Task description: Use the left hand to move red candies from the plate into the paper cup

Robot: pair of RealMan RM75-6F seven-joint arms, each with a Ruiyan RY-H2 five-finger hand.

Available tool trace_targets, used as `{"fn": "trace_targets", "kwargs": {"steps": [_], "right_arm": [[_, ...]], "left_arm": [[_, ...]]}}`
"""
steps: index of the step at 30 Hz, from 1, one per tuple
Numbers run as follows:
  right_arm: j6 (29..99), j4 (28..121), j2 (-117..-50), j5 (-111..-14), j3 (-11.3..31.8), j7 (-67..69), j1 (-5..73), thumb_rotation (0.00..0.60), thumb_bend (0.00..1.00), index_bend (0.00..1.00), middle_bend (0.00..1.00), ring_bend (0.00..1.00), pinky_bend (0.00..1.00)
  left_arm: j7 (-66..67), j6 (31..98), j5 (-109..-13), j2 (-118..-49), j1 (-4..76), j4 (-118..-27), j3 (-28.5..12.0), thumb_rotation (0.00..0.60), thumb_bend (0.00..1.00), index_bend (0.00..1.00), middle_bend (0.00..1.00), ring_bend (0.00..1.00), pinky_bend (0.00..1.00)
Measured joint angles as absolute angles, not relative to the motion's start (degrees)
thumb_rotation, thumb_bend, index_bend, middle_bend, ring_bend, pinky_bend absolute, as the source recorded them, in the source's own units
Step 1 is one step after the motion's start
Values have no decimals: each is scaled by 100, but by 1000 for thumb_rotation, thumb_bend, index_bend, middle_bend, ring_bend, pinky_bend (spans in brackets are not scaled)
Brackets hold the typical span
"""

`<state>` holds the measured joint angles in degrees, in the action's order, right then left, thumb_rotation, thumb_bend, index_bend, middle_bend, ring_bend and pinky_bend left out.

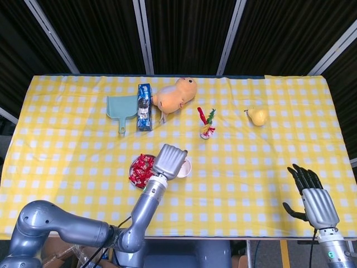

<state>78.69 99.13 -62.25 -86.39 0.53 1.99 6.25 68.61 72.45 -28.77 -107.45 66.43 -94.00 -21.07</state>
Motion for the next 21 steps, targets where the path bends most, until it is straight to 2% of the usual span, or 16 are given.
{"fn": "trace_targets", "kwargs": {"steps": [3,10,21], "right_arm": [[7871,9917,-6222,-8665,42,213,625,600,341,0,0,0,0],[7853,9921,-6209,-8643,45,236,628,600,341,0,0,0,0],[7846,9929,-6208,-8636,45,205,630,600,341,0,0,0,0]], "left_arm": [[6877,7204,-2827,-10903,6777,-9165,-2130,600,412,493,630,816,907],[6941,7192,-2712,-11110,6988,-8874,-2138,600,303,422,516,815,907],[6571,7278,-2944,-11013,6906,-9049,-2122,600,298,339,424,815,907]]}}
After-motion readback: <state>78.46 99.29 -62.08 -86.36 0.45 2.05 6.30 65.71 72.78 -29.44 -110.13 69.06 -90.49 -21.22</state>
